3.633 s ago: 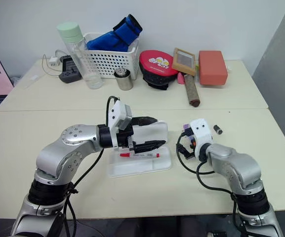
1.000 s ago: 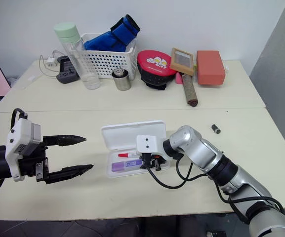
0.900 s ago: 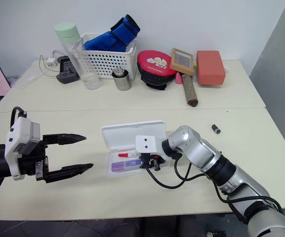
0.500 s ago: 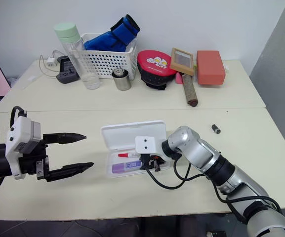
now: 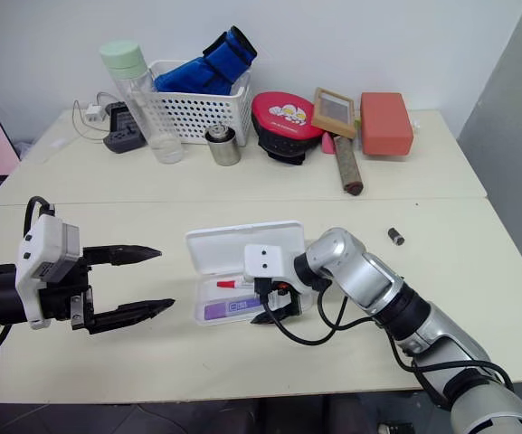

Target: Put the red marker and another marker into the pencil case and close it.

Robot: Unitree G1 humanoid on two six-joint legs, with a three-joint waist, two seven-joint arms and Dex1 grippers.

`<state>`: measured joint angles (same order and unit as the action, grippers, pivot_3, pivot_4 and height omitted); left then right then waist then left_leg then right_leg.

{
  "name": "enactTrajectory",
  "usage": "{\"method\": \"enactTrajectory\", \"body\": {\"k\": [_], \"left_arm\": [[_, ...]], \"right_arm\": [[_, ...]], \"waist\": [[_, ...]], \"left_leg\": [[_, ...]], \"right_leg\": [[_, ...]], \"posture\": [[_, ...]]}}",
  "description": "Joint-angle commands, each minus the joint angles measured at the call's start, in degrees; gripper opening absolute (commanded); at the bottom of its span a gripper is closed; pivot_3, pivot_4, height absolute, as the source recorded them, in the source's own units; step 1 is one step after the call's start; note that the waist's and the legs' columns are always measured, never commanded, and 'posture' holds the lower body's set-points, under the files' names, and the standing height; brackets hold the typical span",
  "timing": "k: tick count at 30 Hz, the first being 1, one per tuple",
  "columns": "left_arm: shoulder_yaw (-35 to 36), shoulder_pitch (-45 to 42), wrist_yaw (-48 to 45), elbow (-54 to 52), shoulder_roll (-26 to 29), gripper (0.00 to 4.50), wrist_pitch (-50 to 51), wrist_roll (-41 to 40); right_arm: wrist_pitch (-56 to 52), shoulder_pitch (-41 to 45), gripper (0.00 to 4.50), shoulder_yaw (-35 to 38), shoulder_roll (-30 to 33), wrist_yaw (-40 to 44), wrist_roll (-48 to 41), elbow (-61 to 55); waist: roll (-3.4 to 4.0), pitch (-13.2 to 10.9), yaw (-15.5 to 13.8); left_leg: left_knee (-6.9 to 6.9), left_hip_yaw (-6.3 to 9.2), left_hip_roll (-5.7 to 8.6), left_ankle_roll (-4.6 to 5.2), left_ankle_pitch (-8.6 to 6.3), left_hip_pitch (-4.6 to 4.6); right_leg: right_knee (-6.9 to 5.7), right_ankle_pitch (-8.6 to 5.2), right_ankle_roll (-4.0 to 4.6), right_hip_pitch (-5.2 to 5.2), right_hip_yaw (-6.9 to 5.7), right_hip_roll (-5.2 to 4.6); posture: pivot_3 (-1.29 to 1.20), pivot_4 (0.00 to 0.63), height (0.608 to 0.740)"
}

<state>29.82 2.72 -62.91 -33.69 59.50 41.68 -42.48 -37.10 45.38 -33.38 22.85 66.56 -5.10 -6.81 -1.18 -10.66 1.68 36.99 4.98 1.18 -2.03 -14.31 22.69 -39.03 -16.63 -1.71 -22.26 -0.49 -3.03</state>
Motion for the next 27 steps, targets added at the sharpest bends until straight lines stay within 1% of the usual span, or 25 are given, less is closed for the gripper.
{"method": "enactTrajectory", "body": {"k": [1, 3, 6, 8, 10, 11, 14, 18, 22, 27], "left_arm": [[-4.22, -3.60, 2.08, -1.49, -1.36, 4.50, -1.09, -1.49], [-9.68, -7.64, 4.54, -1.80, -4.16, 4.50, -1.74, -1.02], [-14.00, -11.14, 6.32, -1.77, -6.70, 4.50, -1.96, -0.59], [-18.31, -14.63, 7.71, -1.17, -9.55, 4.50, -2.36, -0.16], [-24.08, -19.41, 9.46, 1.18, -13.90, 4.50, -3.88, 2.59], [-25.81, -20.93, 9.90, 2.10, -15.34, 4.50, -4.35, 3.55], [-28.45, -23.41, 10.62, 3.94, -17.98, 4.50, -5.11, 4.82], [-32.32, -25.22, 10.47, 6.15, -20.34, 4.50, -7.18, 7.99], [-33.70, -26.63, 10.50, 7.89, -22.19, 4.50, -8.75, 9.04], [-33.97, -29.55, 13.33, 9.39, -26.49, 4.50, -9.49, 9.84]], "right_arm": [[-4.78, -3.28, 4.49, 8.92, 2.85, -1.07, -5.64, -7.11], [-8.89, -6.92, 4.49, 15.18, 6.21, -3.82, -7.13, -9.39], [-11.83, -9.54, 4.49, 18.93, 9.48, -5.88, -8.34, -11.56], [-13.51, -11.37, 4.49, 22.43, 12.17, -7.72, -8.61, -12.41], [-15.52, -11.57, 4.49, 27.33, 13.47, -13.22, -7.09, -8.72], [-15.59, -11.47, 4.49, 28.47, 14.02, -14.98, -6.42, -6.97], [-15.67, -10.90, 4.49, 30.48, 14.68, -17.91, -6.19, -3.61], [-14.86, -9.23, 4.49, 32.85, 14.99, -23.38, -4.37, 4.80], [-11.65, -8.54, 4.49, 32.03, 16.31, -25.58, -2.06, 11.88], [-7.48, -8.25, 4.49, 31.33, 16.89, -24.90, -0.95, 20.60]], "waist": [[-0.02, 0.01, -0.14], [-0.02, 0.01, -0.61], [-0.03, 0.01, -0.80], [-0.01, 0.00, -0.49], [-0.01, 0.00, -0.41], [-0.01, 0.01, -0.30], [-0.01, 0.00, 0.15], [-0.01, 0.01, 0.20], [-0.01, 0.01, 0.05], [-0.01, 0.01, -0.04]], "left_leg": [[0.00, 0.01, 0.01, 0.00, 0.00, 0.00], [0.00, 0.03, 0.08, 0.00, 0.00, 0.00], [0.04, -0.07, 0.14, 0.00, 0.00, 0.06], [0.04, -0.11, 0.10, 0.00, 0.00, 0.05], [0.02, -0.08, 0.08, 0.01, 0.00, 0.03], [0.05, -0.11, 0.09, 0.01, 0.00, 0.05], [0.02, -0.22, 0.10, 0.01, 0.00, -0.04], [0.02, -0.33, 0.07, 0.02, 0.00, 0.01], [0.03, -0.34, 0.06, 0.02, 0.01, 0.04], [0.08, -0.37, 0.13, 0.02, 0.01, 0.08]], "right_leg": [[0.01, 0.00, 0.00, 0.01, 0.00, 0.00], [0.04, 0.00, -0.01, 0.05, -0.03, -0.01], [0.05, 0.04, -0.06, 0.05, 0.02, -0.05], [0.03, 0.04, -0.06, 0.01, 0.06, -0.03], [-0.01, 0.03, -0.06, 0.04, 0.03, -0.01], [-0.02, 0.03, -0.06, 0.05, -0.01, 0.01], [-0.06, 0.04, -0.06, 0.06, 0.12, 0.03], [-0.04, 0.04, -0.06, 0.03, 0.12, 0.08], [0.00, 0.03, -0.06, 0.03, 0.12, 0.07], [0.01, 0.04, -0.07, 0.06, 0.10, 0.00]], "posture": [[0.00, 0.150, 0.740], [0.00, 0.150, 0.740], [0.00, 0.150, 0.740], [0.00, 0.150, 0.740], [0.00, 0.150, 0.740], [0.00, 0.150, 0.740], [0.00, 0.150, 0.740], [0.00, 0.150, 0.740], [0.00, 0.150, 0.740], [0.00, 0.150, 0.740]]}}
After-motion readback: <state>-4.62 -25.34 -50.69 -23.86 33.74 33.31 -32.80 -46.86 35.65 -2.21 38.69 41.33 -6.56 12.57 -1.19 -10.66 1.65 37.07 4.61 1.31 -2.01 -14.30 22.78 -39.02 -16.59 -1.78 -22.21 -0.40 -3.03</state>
